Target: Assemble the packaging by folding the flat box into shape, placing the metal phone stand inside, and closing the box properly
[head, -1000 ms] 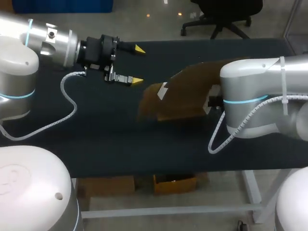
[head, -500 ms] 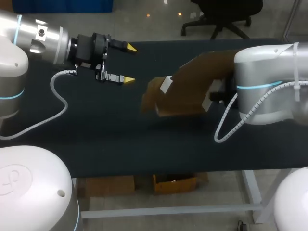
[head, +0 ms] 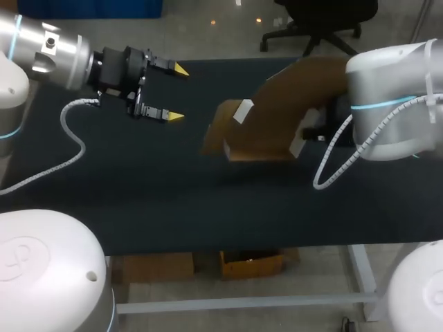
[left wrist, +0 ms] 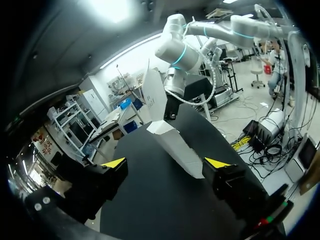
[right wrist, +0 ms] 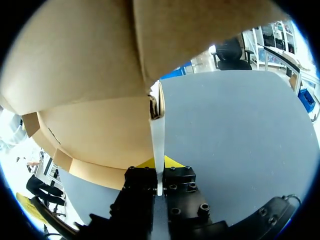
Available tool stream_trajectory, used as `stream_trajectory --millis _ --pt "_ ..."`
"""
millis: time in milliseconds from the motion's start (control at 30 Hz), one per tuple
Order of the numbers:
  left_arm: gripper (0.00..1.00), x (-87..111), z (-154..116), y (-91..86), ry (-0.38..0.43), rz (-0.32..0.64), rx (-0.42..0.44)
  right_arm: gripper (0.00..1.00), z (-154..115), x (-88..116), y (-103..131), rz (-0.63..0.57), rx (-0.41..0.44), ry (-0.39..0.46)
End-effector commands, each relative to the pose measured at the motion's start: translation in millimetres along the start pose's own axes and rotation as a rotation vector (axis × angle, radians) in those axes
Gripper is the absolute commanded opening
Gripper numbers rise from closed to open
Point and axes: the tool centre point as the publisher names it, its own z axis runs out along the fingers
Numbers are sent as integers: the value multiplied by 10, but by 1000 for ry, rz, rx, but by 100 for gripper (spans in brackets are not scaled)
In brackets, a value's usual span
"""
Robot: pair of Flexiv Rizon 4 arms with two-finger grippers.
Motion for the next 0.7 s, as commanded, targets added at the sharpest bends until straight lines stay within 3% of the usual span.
stream_trajectory --millis 33,600,700 --pt "100 -59 -97 22 61 0 -12 0 -60 -37 58 -4 355 42" --pt "100 -72 -119 26 64 -6 -14 0 -60 -37 58 -4 355 42" --pt "100 -60 -114 91 61 -6 -59 0 -45 -24 76 16 378 33"
